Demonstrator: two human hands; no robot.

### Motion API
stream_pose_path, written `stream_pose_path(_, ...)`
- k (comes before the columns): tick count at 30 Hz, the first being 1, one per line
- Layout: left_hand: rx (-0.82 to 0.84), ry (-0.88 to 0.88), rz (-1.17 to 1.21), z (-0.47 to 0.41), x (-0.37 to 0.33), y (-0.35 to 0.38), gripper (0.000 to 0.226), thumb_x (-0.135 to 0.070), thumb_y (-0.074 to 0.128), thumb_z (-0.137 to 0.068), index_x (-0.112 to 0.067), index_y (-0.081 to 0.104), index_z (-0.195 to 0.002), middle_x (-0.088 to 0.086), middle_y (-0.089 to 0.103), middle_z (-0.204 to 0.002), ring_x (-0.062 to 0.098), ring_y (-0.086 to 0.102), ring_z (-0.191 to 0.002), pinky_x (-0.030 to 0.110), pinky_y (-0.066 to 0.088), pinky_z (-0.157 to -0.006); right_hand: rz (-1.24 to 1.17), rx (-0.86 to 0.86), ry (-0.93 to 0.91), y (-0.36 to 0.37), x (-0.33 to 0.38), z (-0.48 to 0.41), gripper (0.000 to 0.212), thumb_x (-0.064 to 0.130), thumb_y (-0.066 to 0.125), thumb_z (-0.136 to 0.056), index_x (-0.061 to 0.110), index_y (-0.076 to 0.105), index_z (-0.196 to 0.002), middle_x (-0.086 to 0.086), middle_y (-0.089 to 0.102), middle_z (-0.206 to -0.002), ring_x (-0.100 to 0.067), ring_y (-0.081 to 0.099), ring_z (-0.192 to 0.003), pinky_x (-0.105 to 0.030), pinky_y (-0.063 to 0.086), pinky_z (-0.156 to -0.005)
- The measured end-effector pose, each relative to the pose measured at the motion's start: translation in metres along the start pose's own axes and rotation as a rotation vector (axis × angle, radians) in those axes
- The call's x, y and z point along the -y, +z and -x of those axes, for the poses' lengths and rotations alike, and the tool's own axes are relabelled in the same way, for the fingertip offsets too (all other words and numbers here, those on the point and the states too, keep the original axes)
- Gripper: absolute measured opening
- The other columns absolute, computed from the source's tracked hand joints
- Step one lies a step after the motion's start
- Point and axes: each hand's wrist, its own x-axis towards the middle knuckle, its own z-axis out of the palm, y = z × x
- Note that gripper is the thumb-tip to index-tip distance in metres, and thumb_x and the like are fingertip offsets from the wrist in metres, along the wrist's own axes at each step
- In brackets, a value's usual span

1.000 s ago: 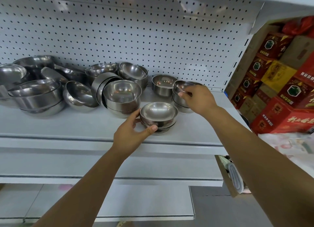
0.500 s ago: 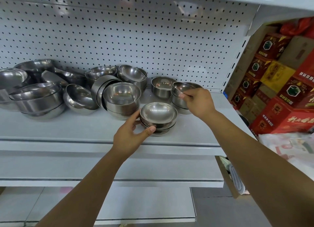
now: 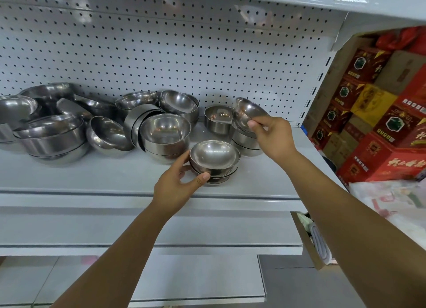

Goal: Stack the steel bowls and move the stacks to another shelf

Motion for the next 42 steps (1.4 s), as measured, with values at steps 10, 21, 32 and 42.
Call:
stream_pose_path(10, 0.021, 0.023, 0.013, 0.001, 0.0, -0.002, 0.081, -0.078, 0.065, -0.073, -0.06, 0.036, -0.146, -0.026, 0.061, -0.134, 0.002, 0.057, -0.126, 0.037, 0.042, -0.114, -0.146, 0.214, -0.266, -0.011, 0.032, 0.046, 0.015, 0.014, 0.071, -0.097, 0.003, 0.081, -0.097, -0.019, 0.077, -0.093, -0.031, 0.069, -0.09, -0.015, 0.046, -0.092)
stream_pose_path(21, 0.032, 0.02, -0.023, 0.003, -0.003, -0.003, 0.082, -0.078, 0.06, -0.077, -0.06, 0.027, -0.15, -0.027, 0.057, -0.138, 0.004, 0.055, -0.129, 0.043, 0.043, -0.113, -0.017, 0.36, -0.442, 0.017, 0.014, 0.062, 0.028, 0.027, 0.065, -0.096, 0.003, 0.078, -0.087, -0.011, 0.07, -0.076, -0.03, 0.063, -0.086, -0.018, 0.033, -0.113)
stream_pose_path(32, 0.062, 0.053, 0.013, 0.006, -0.004, -0.006, 0.069, -0.052, 0.066, -0.093, -0.046, 0.034, -0.154, -0.021, 0.058, -0.141, 0.005, 0.059, -0.125, 0.036, 0.046, -0.11, -0.108, 0.262, -0.204, 0.022, 0.018, 0.084, 0.067, 0.031, 0.083, -0.085, 0.03, 0.056, -0.146, 0.011, 0.049, -0.154, -0.003, 0.033, -0.146, -0.021, 0.029, -0.121)
stream_pose_path(42, -0.638, 0.016, 0.079, 0.019, -0.018, -0.036, 0.028, -0.035, 0.066, -0.097, -0.02, 0.066, -0.121, -0.011, 0.068, -0.112, -0.006, 0.06, -0.101, 0.004, 0.046, -0.074, -0.486, 0.142, 0.237, 0.082, 0.02, 0.113, 0.145, 0.063, 0.093, -0.046, 0.049, 0.002, -0.157, 0.008, 0.031, -0.16, -0.013, 0.036, -0.148, -0.041, 0.034, -0.124)
